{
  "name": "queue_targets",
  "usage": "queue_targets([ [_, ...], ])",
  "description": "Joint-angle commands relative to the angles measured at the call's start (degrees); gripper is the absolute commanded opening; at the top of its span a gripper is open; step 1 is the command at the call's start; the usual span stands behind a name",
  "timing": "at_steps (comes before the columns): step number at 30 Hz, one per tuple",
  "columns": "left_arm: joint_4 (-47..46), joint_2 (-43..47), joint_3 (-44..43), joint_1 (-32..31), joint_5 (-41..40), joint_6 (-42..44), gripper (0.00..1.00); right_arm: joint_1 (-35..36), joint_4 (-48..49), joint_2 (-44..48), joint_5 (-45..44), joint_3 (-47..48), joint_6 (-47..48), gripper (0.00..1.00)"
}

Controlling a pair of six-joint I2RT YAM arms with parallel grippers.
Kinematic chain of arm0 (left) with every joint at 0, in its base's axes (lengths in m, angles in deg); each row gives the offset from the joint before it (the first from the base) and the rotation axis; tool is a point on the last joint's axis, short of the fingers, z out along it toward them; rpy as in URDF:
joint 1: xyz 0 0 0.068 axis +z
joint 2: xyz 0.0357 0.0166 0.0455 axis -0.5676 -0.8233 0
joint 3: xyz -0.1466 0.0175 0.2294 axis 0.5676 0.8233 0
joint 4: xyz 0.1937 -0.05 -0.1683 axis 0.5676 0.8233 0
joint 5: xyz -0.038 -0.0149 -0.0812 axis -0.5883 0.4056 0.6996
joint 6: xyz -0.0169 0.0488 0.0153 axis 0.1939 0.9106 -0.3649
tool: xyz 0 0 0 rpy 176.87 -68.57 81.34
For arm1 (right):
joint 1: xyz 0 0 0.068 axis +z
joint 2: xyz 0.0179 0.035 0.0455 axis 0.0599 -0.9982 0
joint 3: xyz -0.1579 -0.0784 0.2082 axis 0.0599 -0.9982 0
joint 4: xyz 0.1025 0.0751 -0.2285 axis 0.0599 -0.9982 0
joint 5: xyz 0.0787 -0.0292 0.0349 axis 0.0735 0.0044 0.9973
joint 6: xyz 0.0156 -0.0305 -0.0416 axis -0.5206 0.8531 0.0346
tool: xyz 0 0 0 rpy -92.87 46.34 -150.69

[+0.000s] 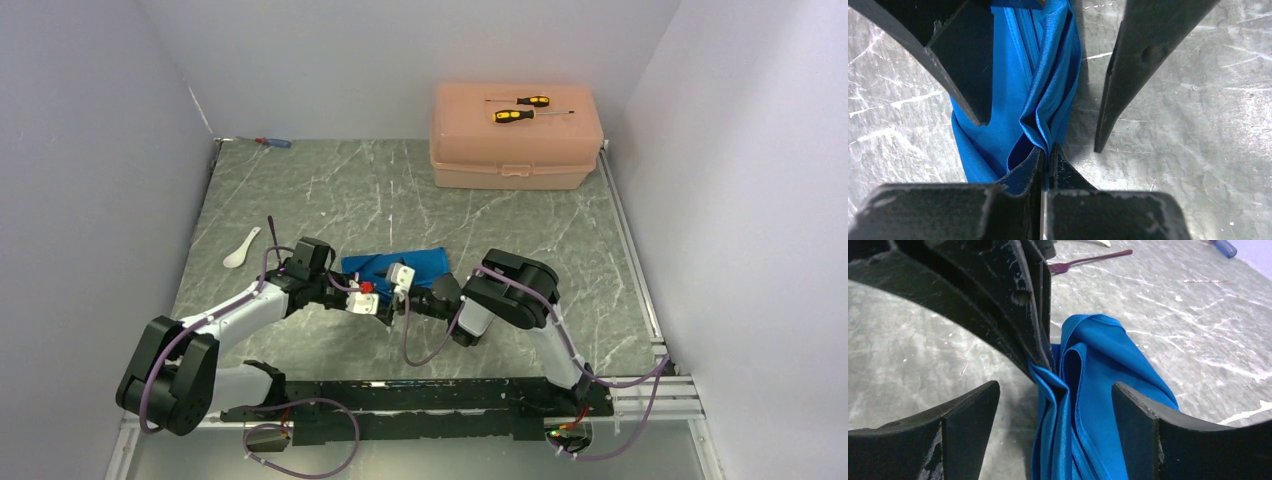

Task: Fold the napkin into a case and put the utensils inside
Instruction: Pass from the right arm to the left, then pass from the left arm to the right

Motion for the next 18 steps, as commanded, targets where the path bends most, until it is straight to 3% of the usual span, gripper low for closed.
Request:
queue_targets([
  [1, 0.77, 1.02, -2.01, 0.28, 0.63, -1.60, 0.03, -0.33, 9.64, -2.00, 1.80, 3.16, 0.22, 0.83],
  [4, 1.14, 1.13, -2.35, 0.29, 0.48, -2.06, 0.03, -0.39, 10.60, -3.02, 1.51, 3.41, -0.53, 0.73],
  [10, 0.85, 1.41, -1.84, 0.36, 0.41, -2.44, 0.03, -0.38, 10.64, -3.01, 2.29, 2.41, 0.18, 0.41],
  [13, 0.73, 1.17, -1.70, 0.37, 0.35, -2.35, 0.03, -0.37, 10.59, -2.88, 2.57, 2.34, 0.56, 0.32],
  [18, 0.62, 0.84, -1.91, 0.37, 0.07, -2.76, 0.03, -0.41, 9.38, -3.07, 3.77, 2.35, 0.95, 0.04],
])
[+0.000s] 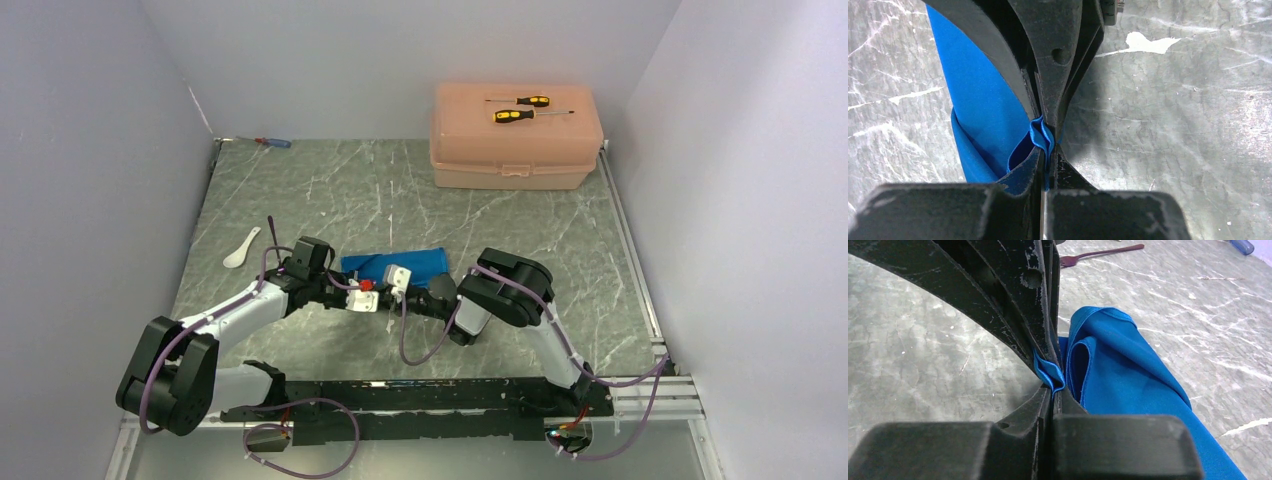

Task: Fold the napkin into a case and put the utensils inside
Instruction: Pass from the left arm to the right

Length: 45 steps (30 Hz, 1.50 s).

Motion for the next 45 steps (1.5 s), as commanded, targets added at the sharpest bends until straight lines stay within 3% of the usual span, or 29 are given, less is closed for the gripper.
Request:
queue_targets([
  [1, 0.51, 0.75, -1.73, 0.22, -0.06, -1.50, 0.03, -0.20, 9.67, -0.27, 2.02, -0.45, 0.61, 0.01],
  [9, 0.97, 0.35, -2.62, 0.57, -1.26, -4.22, 0.03, -0.20, 7.84, 1.71, 2.11, -3.32, -1.21, 0.00],
  [10, 1.54, 0.32, -3.03, 0.59, -1.30, -4.92, 0.09, -0.24, 7.49, 1.86, 2.13, -3.19, -2.07, 0.00],
  [12, 2.53, 0.75, -3.98, 0.57, -1.45, -6.88, 0.37, -0.29, 6.85, 1.89, 2.35, -2.85, -3.96, 0.00],
  [15, 6.20, 1.64, -5.88, 0.70, -1.99, -9.65, 0.46, -0.35, 4.78, 2.27, 3.20, -2.26, -5.98, 0.00],
  [19, 9.81, 2.87, -8.59, 4.23, -2.18, -14.94, 0.66, -1.01, 0.46, 3.09, 4.52, -1.38, -8.28, 0.00],
  [20, 10.40, 2.95, -9.29, 5.99, -1.42, -16.62, 0.74, -1.26, -0.02, 3.22, 4.71, -1.27, -8.78, 0.00],
  [21, 10.92, 2.83, -10.05, 7.75, -0.47, -18.14, 0.89, -1.48, -0.26, 3.36, 4.87, -1.21, -9.13, 0.00],
  [22, 11.07, 2.60, -10.76, 9.13, 0.11, -20.26, 0.94, -1.60, -0.18, 3.47, 4.99, -1.27, -9.34, 0.00],
  [28, 5.44, -1.28, -12.80, 11.36, 0.62, -30.87, 0.94, -1.82, -0.02, 3.53, 5.63, -0.62, -12.25, 0.00],
  [35, 1.34, -4.85, -12.87, 9.01, 3.42, -29.83, 0.94, -1.75, -1.80, 3.64, 6.13, -0.01, -14.56, 0.00],
  [37, -0.78, -6.24, -12.00, 8.01, 2.31, -29.14, 0.88, -1.76, -2.40, 3.72, 6.17, 0.06, -15.52, 0.00],
  [41, -6.07, -9.45, -12.07, 6.81, -1.09, -29.19, 0.67, -1.75, -4.40, 4.26, 5.34, -0.04, -17.09, 0.00],
  [45, -8.07, -11.20, -11.31, 4.33, -2.44, -26.34, 0.65, -1.76, -5.21, 3.96, 6.04, 0.59, -19.49, 0.00],
])
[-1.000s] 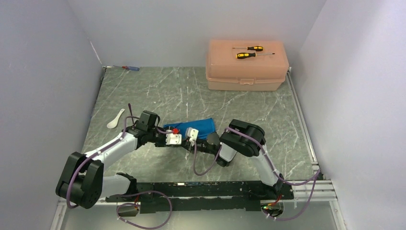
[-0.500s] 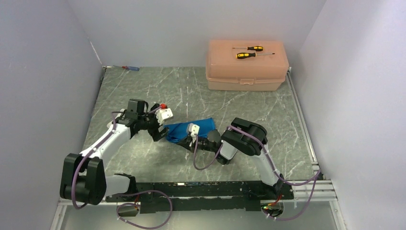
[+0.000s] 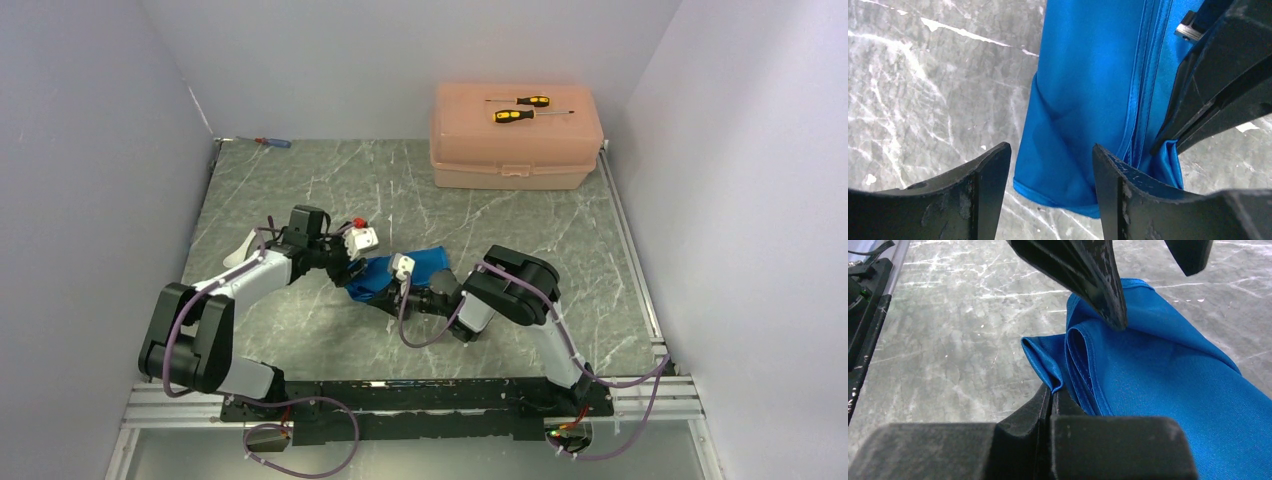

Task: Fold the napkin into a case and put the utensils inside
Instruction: Pass from the left arm to the right, then grasp the top corner of the smaller rectangle folded napkin from the folded napkin.

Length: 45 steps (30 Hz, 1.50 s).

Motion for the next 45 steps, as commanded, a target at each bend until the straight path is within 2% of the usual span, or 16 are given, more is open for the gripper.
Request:
queue_targets([
  [1, -5.19, -1.90, 0.51, -2.59, -2.48, 2.06, 0.63, -0.20, -0.01, 2.27, 1.72, 1.52, -4.33, 0.00],
  [5, -4.86, -3.03, 0.60, -3.34, -3.78, 2.23, 0.57, -0.35, -0.97, 2.89, 1.61, 1.27, -5.99, 0.00],
  [8, -3.14, -3.45, 0.28, -3.75, -4.58, 2.40, 0.47, -0.82, -1.40, 2.85, 1.42, 1.09, -7.95, 0.00],
  [16, -1.42, -3.83, 2.25, -5.58, -6.92, 2.55, 0.33, -1.72, -4.08, 3.11, 2.43, 1.83, -11.86, 0.00],
  [19, 0.18, -3.41, 1.07, -6.72, -6.08, 0.38, 0.33, -1.71, -4.90, 3.00, 2.71, 2.40, -12.14, 0.00],
  [27, -2.20, -3.28, 2.23, -8.10, -7.33, -2.55, 0.43, -1.74, -5.58, 2.91, 2.97, 2.56, -12.44, 0.00],
  [30, -3.11, -3.13, 3.12, -8.18, -8.32, -2.93, 0.43, -1.71, -5.36, 2.83, 2.84, 2.50, -12.52, 0.00],
  [32, -4.60, -3.15, 3.93, -8.31, -9.11, -3.17, 0.38, -1.71, -5.50, 2.74, 2.78, 2.60, -12.61, 0.00],
  [34, -6.39, -3.38, 4.84, -8.31, -10.44, -3.18, 0.29, -1.73, -5.34, 3.01, 2.41, 2.26, -12.69, 0.00],
  [37, -6.98, -3.48, 4.82, -8.36, -11.61, -3.61, 0.04, -1.78, -3.06, 3.79, 1.18, 0.40, -12.74, 0.00],
  [45, -5.35, -0.93, 2.90, -8.03, -11.59, -6.33, 0.03, -3.88, -2.14, 4.58, 1.60, -1.19, -16.92, 0.00],
])
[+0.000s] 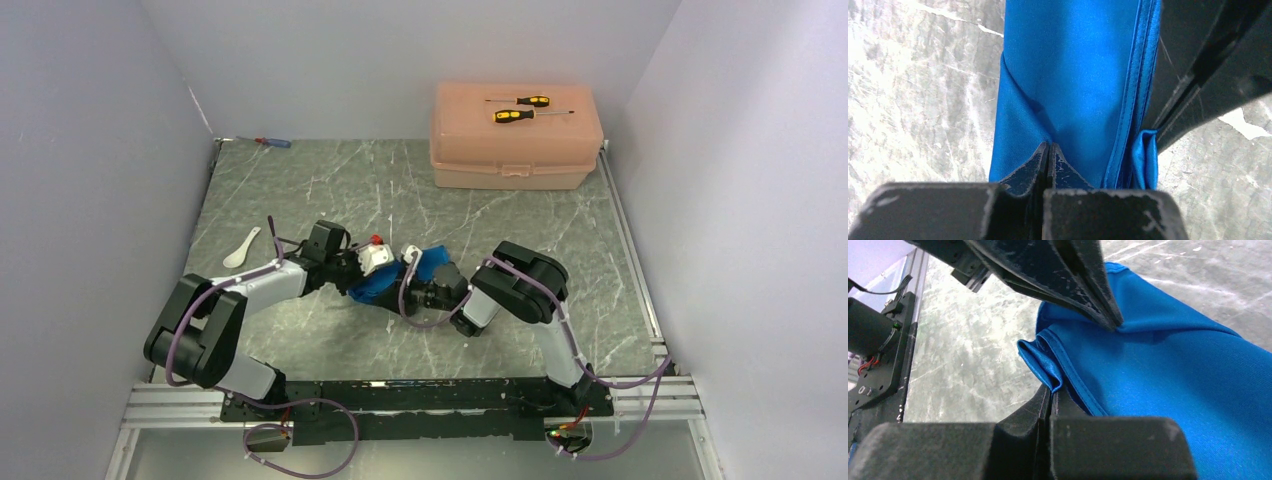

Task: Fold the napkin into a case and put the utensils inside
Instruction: Grasp the top corner of the smaller rectangle folded napkin from the folded napkin.

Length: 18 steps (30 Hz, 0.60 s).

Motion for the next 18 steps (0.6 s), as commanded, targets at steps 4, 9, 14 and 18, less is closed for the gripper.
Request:
queue_targets([
  [4, 0.29, 4.20, -1.96, 0.49, 0.85, -4.05, 0.03, -2.26, 2.63, 3.17, 0.40, -1.51, -5.15, 0.00],
  [9, 0.86, 6.25, -3.43, 1.51, 2.81, -6.79, 0.03, -2.38, -3.34, 2.55, 2.48, 0.61, -5.82, 0.00],
  [14, 1.82, 6.38, -3.44, 1.24, 2.61, -7.63, 0.26, -1.96, -3.78, 1.30, 3.37, 1.21, -5.98, 0.00],
  [18, -0.32, 5.43, -2.10, 1.02, 1.05, -7.51, 0.44, -1.02, -4.05, 0.37, 3.88, 1.76, -5.65, 0.00],
])
